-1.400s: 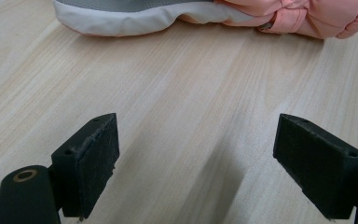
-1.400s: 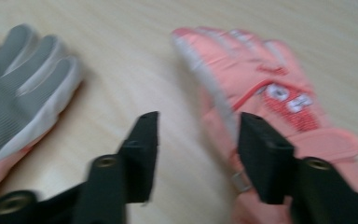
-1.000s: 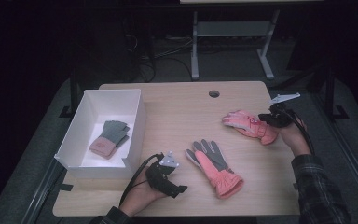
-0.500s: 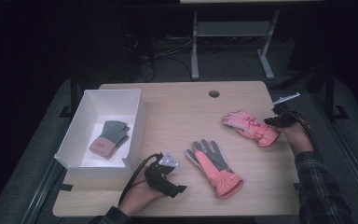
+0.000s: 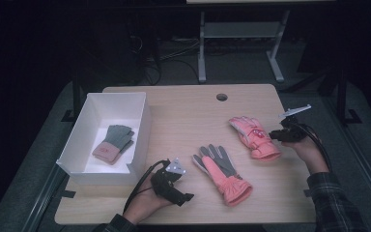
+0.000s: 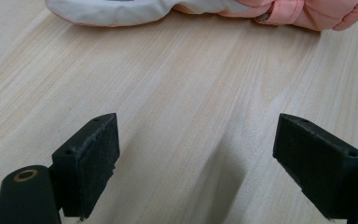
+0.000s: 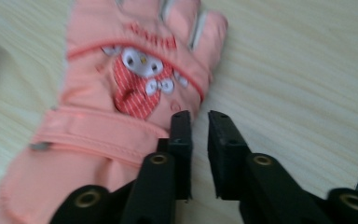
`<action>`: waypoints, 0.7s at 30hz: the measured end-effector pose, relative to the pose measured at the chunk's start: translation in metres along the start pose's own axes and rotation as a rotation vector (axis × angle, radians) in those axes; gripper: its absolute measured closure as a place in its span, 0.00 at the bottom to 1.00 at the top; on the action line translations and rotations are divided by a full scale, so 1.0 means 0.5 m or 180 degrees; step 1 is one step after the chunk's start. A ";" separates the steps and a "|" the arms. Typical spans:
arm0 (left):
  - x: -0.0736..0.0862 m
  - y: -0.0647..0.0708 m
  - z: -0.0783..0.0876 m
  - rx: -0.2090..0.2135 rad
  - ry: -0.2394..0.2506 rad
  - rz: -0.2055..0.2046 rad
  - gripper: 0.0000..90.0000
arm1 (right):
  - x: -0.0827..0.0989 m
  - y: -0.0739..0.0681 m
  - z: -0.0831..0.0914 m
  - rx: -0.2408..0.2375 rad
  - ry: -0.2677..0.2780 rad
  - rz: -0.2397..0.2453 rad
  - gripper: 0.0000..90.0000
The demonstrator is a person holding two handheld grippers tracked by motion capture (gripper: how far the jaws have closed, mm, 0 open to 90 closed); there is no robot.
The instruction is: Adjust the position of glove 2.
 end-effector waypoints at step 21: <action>0.003 0.002 -0.003 0.0001 0.0014 0.0055 0.16 | -0.015 -0.082 -0.080 -0.0175 -0.0103 -0.0259 0.59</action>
Point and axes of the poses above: each handheld gripper's, and its own axes: z roughly backward along the jaws, x roughly out of its underside, y roughly to its right, the point moved 3 cm from there along -z, roughly forward along the jaws, and after that the axes turned 15 degrees about y, right-handed, at the moved point
